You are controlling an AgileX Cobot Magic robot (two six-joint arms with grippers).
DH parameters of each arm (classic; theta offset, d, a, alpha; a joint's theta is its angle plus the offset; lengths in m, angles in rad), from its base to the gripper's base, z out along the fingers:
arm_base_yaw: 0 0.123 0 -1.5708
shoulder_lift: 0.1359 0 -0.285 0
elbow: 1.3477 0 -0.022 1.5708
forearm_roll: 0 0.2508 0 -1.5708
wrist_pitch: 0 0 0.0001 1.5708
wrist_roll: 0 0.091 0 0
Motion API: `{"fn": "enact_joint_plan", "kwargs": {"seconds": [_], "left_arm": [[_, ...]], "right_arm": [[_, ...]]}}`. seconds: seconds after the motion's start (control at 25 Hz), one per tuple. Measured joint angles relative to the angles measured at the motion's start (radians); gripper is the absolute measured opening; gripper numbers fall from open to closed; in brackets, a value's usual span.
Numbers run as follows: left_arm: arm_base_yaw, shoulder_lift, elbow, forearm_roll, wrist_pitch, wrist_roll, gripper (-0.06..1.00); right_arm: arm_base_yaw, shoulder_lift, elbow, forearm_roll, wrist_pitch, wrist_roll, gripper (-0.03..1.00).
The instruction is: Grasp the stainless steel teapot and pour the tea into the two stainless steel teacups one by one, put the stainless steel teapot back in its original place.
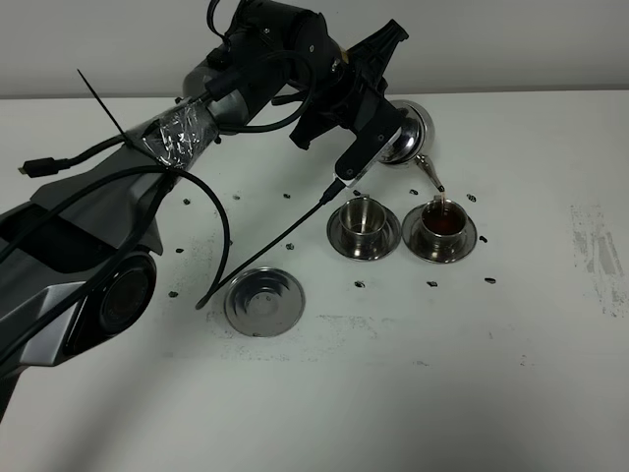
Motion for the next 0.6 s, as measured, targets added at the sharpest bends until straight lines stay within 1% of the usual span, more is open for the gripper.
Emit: {"fn": "enact_joint_plan", "kwargs": {"seconds": [0.6], "left_arm": [[-0.005,0.000,0.000,0.000,-0.008,0.000,0.18]], "right_arm": [[0.000,0.000,0.000,0.000,0.000,0.000,0.58]]}}
